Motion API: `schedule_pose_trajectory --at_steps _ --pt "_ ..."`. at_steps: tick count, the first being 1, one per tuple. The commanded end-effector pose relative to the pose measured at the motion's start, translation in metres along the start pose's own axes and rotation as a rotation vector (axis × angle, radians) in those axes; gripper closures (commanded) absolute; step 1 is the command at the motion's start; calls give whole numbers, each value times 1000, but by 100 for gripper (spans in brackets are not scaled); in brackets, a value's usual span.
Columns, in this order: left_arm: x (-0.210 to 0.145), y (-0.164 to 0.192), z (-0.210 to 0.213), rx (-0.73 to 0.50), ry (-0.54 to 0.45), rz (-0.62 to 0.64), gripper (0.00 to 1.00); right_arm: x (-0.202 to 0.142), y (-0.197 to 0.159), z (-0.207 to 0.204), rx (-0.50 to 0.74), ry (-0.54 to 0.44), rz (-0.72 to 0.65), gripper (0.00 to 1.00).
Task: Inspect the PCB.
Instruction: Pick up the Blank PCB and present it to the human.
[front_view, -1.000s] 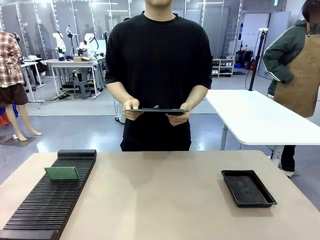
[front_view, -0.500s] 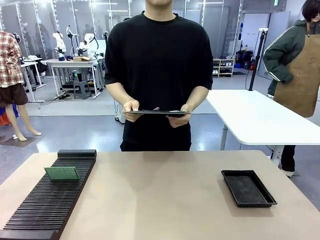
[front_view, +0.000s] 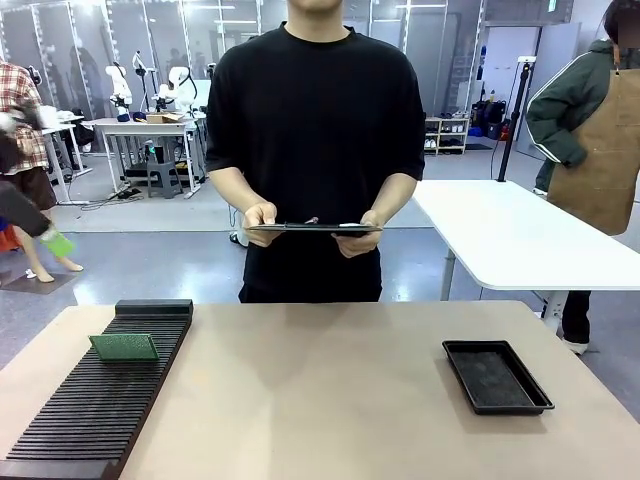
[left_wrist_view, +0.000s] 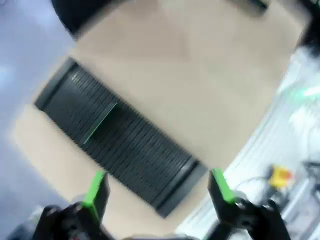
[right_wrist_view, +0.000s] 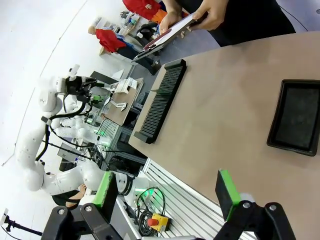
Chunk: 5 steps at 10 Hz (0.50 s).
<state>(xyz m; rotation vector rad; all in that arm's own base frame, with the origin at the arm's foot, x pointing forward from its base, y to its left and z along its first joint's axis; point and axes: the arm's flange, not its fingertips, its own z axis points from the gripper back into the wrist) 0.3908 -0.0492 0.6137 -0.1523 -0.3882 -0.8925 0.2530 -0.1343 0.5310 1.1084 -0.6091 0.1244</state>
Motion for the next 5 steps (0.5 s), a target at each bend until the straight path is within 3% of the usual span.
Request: schedule_pose_trajectory --at_steps 1,3,5 --pt "20 18 -25 226 234 -381 0 3 0 0 13 -9 23 0" --pt "25 22 -53 228 290 -529 0 3 0 0 13 -9 23 0" --pt "21 22 -64 206 288 -535 0 3 0 0 13 -9 23 0"
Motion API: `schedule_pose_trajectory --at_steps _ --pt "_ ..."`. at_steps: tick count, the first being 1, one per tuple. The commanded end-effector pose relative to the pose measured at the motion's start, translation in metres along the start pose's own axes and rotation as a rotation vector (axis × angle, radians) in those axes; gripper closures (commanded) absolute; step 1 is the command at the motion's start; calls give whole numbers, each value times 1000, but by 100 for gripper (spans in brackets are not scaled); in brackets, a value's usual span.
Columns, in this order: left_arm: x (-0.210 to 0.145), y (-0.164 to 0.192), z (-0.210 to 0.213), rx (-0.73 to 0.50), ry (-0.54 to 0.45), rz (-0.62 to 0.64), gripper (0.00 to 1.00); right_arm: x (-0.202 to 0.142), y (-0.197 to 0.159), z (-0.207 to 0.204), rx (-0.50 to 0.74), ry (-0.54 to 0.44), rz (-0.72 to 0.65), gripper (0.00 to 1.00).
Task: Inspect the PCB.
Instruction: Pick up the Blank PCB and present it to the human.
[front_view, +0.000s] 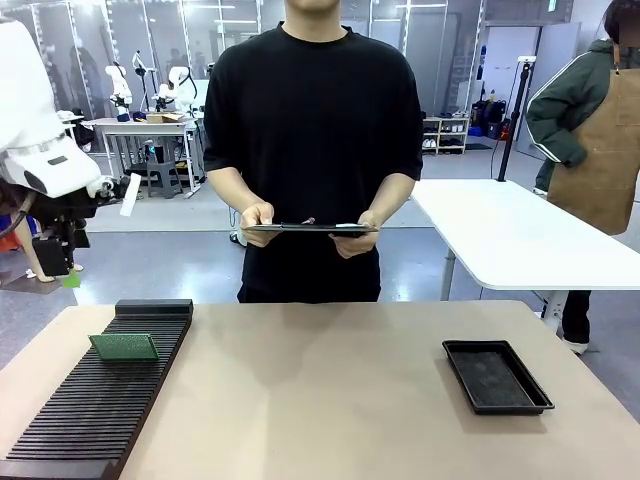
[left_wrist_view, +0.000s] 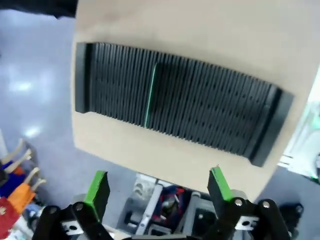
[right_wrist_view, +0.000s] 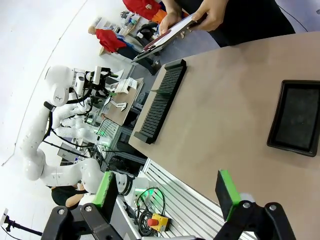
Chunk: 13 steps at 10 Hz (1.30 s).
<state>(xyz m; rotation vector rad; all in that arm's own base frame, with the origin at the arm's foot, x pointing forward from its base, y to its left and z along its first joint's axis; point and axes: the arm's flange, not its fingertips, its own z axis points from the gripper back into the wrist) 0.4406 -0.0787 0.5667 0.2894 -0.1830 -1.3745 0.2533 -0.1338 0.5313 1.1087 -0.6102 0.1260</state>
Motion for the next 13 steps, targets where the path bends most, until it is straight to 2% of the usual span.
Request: schedule_pose_trajectory --at_steps 1,2,4,5,7,10,12,13 --pt "-10 -4 2 19 -129 71 0 2 0 0 13 -9 22 0" --pt "0 0 0 0 0 0 0 2 0 0 13 -9 22 0" --pt "0 0 0 0 0 0 0 2 0 0 13 -9 22 0" --pt "-4 1 -1 5 -29 13 0 2 0 0 13 -9 22 0" --pt "-22 4 -50 -19 -76 13 0 2 0 0 13 -9 22 0" --pt "-44 1 -115 13 -160 -134 0 2 0 0 13 -9 22 0" --pt "-42 7 -143 -1 -167 -144 0 2 0 0 13 -9 22 0" --pt "-40 12 -159 -1 -136 -128 0 2 0 0 13 -9 22 0"
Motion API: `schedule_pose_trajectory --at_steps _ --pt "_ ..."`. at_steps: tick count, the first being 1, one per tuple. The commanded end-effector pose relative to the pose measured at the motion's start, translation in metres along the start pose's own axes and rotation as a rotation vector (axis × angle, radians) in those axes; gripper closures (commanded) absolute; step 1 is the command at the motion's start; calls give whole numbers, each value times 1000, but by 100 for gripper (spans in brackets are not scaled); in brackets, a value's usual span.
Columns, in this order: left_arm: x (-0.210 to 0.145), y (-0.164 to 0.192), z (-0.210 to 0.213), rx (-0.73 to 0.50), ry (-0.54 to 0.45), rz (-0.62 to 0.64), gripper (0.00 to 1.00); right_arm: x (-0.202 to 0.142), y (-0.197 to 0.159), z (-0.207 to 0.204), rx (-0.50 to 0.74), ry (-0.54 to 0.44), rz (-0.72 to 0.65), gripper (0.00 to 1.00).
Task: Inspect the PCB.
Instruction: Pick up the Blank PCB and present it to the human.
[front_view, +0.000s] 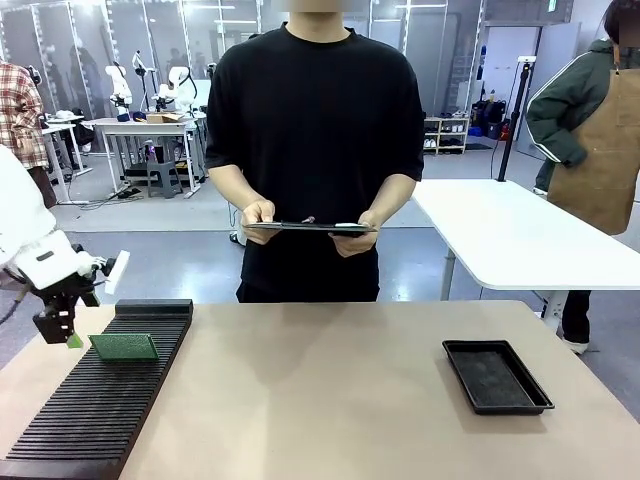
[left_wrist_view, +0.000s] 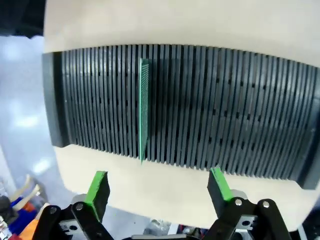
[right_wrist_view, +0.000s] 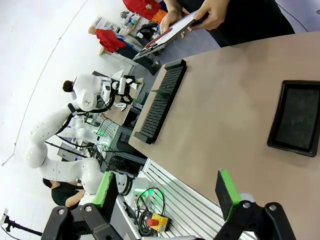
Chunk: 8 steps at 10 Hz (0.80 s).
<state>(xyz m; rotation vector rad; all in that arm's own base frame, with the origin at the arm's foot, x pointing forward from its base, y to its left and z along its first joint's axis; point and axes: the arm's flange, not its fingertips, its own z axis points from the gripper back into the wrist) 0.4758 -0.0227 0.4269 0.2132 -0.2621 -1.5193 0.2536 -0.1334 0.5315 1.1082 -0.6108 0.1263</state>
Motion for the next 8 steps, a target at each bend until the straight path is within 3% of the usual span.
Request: schedule_pose_trajectory --at_steps 1,3,8 --pt "-1 18 -20 -13 -33 -7 0 2 0 0 13 -9 21 0" --pt "2 27 -42 -29 30 4 0 2 0 0 13 -9 21 0" --pt "0 45 -79 -81 61 -15 0 2 0 0 13 -9 21 0"
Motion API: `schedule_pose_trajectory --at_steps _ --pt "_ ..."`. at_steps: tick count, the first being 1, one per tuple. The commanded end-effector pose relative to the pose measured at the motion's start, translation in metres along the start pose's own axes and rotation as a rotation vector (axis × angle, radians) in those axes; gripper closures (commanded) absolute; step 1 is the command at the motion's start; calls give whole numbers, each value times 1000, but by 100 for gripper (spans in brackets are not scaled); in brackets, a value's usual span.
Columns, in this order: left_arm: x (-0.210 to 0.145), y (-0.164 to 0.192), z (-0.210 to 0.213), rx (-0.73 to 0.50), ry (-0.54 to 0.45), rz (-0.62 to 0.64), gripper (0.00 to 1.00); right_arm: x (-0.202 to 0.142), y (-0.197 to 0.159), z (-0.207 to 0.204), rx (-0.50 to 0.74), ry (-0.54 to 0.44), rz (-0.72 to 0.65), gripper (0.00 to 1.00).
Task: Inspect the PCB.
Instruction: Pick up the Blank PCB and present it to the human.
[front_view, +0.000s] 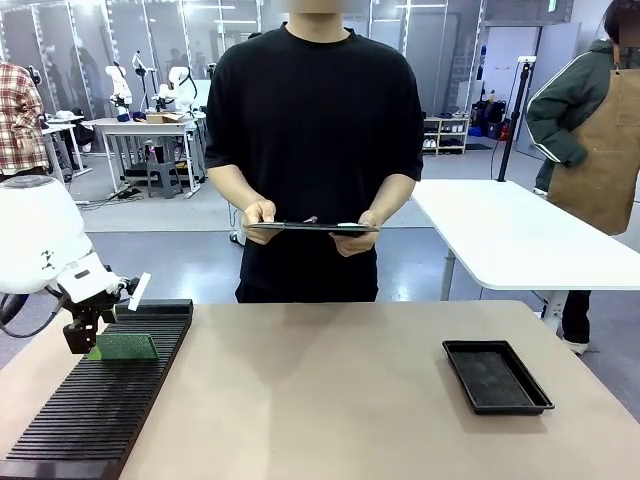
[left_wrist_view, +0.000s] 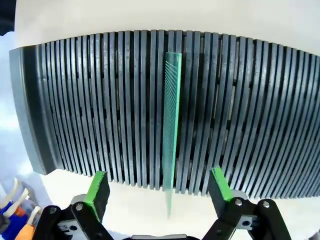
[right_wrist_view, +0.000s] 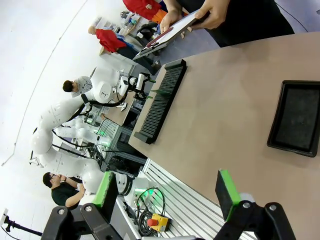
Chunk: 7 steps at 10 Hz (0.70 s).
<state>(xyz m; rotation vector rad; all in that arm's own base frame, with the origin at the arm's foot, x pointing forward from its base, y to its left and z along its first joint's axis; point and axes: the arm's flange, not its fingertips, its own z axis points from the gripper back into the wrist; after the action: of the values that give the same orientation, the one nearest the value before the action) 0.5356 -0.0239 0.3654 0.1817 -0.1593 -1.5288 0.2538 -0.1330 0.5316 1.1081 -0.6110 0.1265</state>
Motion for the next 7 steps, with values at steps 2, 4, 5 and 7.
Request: schedule_pose_trajectory --at_steps 2,4,5,7 --pt "-2 5 -6 -7 8 -13 0 2 -1 1 13 -9 21 0" --pt "-2 1 -14 -39 19 -14 59 2 -1 1 13 -9 21 0" --pt "-2 1 -14 -39 19 -14 59 2 -1 1 13 -9 21 0" --pt "-1 0 -15 -44 20 -15 100 2 -1 1 13 -9 21 0"
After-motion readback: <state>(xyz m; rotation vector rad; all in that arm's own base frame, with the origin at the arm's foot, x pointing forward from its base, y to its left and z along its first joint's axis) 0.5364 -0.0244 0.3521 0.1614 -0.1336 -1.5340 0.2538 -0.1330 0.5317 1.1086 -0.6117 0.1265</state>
